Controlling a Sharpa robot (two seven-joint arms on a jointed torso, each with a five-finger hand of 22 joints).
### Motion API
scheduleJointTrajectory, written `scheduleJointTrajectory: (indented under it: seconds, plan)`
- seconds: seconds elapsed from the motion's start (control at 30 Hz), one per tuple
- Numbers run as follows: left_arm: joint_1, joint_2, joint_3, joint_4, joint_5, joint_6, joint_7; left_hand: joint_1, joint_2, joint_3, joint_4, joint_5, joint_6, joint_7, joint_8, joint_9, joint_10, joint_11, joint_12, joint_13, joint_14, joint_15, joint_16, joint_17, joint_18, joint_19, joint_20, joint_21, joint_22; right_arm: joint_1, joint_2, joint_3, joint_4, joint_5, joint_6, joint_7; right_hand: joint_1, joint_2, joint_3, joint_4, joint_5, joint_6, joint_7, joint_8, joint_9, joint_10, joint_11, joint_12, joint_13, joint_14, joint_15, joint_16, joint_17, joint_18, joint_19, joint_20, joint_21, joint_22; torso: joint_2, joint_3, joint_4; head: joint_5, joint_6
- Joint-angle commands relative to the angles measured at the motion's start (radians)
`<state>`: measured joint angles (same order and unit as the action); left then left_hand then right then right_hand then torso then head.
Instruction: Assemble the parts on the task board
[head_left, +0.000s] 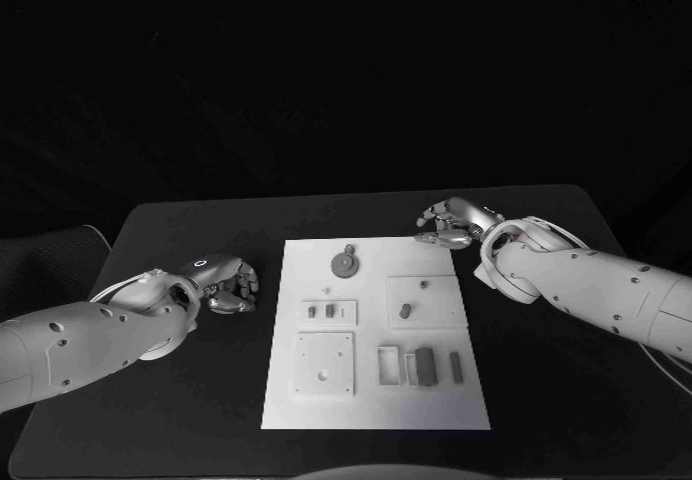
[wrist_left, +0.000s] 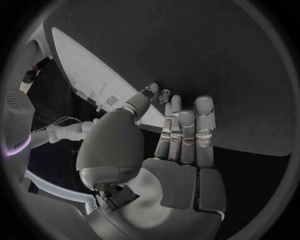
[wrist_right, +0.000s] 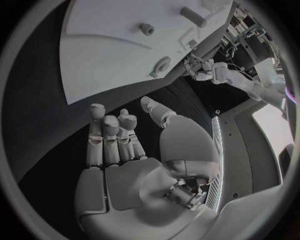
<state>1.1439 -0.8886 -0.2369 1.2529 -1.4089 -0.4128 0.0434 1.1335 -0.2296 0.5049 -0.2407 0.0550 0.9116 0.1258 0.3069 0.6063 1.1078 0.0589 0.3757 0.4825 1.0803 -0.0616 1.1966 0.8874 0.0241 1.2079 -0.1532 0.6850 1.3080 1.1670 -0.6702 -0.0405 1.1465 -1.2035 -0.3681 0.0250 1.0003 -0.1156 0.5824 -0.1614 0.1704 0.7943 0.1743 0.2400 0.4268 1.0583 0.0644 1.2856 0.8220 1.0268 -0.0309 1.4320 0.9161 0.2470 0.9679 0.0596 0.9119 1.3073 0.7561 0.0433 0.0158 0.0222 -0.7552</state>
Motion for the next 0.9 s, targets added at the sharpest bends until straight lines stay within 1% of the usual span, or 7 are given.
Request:
scheduleJointTrajectory:
  seconds: [0.03,0.23,0.4,0.5,0.57,0.73,0.9]
  plan:
    - [-0.001,0.001,0.0,0.002,0.007,0.02,-0.001,0.001,-0.016,0.0,0.012,-0.003,-0.003,0.006,-0.002,-0.001,0.003,-0.008,0.024,0.016,0.002,0.003,-0.003,0.003,0.108,0.004,0.0,-0.004,0.007,-0.001,0.0,0.0,0.0,0.0,0.001,0.007,-0.007,0.0,0.001,0.003,0.005,0.0,0.004,0.003,-0.001,-0.003,0.001,0.004,-0.001,0.0,-0.009,0.005,-0.002,0.015,0.002,-0.007,-0.004,0.008,-0.001,0.0,0.0002,0.002,0.0]
    - [-0.001,0.002,0.0,0.002,-0.001,0.039,-0.002,0.005,-0.024,-0.008,0.037,-0.003,0.018,0.012,0.008,-0.003,-0.004,-0.023,0.116,0.078,0.017,-0.012,0.016,0.016,0.107,0.024,-0.013,0.009,0.021,-0.004,0.004,0.0,-0.001,0.0,0.002,0.008,-0.007,0.0,0.001,0.004,0.006,0.0,0.004,0.003,-0.001,-0.003,0.001,0.004,-0.001,0.0,-0.009,0.004,-0.002,0.015,0.002,-0.007,-0.004,0.008,0.0,-0.0002,0.0002,0.006,0.0]
    - [-0.001,0.002,0.0,0.002,-0.002,0.038,0.002,0.015,-0.015,-0.015,0.045,-0.003,0.041,0.001,0.012,-0.008,-0.026,-0.036,0.222,0.143,0.017,-0.024,0.031,0.03,0.102,0.026,-0.024,0.024,0.022,-0.005,0.003,0.0,-0.001,0.0,0.002,0.008,-0.007,0.0,0.001,0.004,0.006,0.0,0.004,0.003,-0.001,-0.003,0.001,0.004,-0.001,0.0,-0.009,0.004,-0.002,0.015,0.002,-0.007,-0.004,0.008,0.0,-0.0001,0.0004,0.006,0.0]
    - [-0.001,0.002,0.0,0.002,-0.002,0.042,0.002,0.02,-0.003,-0.013,0.047,-0.003,0.051,-0.003,0.015,-0.009,-0.028,-0.041,0.247,0.156,0.018,-0.028,0.034,0.032,0.1,0.026,-0.027,0.028,0.022,-0.005,0.003,0.0,-0.001,0.0,0.003,0.008,-0.007,0.0,0.001,0.004,0.006,0.0,0.004,0.003,-0.001,-0.003,0.001,0.004,-0.001,0.0,-0.009,0.004,-0.002,0.015,0.002,-0.007,-0.004,0.008,0.0,0.0003,0.0001,0.007,0.0]
    - [-0.001,0.001,0.0,0.002,-0.002,0.042,0.001,0.033,0.016,0.002,0.05,-0.003,0.056,-0.005,0.015,-0.011,-0.034,-0.043,0.265,0.164,0.023,-0.031,0.039,0.035,0.099,0.03,-0.03,0.034,0.022,-0.006,0.002,0.0,-0.001,0.0,0.003,0.007,-0.007,0.0,0.001,0.004,0.006,0.0,0.004,0.003,-0.001,-0.003,0.001,0.004,-0.001,0.0,-0.009,0.004,-0.002,0.015,0.002,-0.007,-0.004,0.008,0.0,0.0002,0.0001,0.008,-0.001]
    - [-0.001,0.0,0.0,0.001,-0.002,0.038,0.002,0.034,0.016,0.011,0.058,-0.003,0.06,-0.007,0.013,-0.014,-0.038,-0.046,0.293,0.175,0.023,-0.033,0.042,0.037,0.097,0.03,-0.033,0.04,0.022,-0.006,0.001,0.0,-0.001,0.0,0.002,0.007,-0.008,0.0,0.0,0.004,0.006,0.0,0.004,0.003,-0.001,-0.003,0.001,0.004,-0.002,0.0,-0.009,0.004,-0.002,0.015,0.002,-0.007,-0.004,0.008,0.001,0.0002,0.0005,0.01,0.001]
    - [-0.001,0.0,0.0,0.002,-0.002,0.034,0.002,0.039,0.017,0.014,0.058,-0.003,0.06,-0.008,0.01,-0.016,-0.042,-0.047,0.316,0.183,0.027,-0.035,0.046,0.04,0.096,0.032,-0.036,0.046,0.022,-0.006,0.002,0.0,-0.001,0.0,0.001,0.007,-0.008,-0.001,0.001,0.004,0.006,0.0,0.004,0.003,-0.002,-0.003,0.001,0.004,-0.002,0.0,-0.009,0.004,-0.002,0.015,0.002,-0.007,-0.004,0.008,0.0,-0.0001,0.0007,0.014,-0.002]
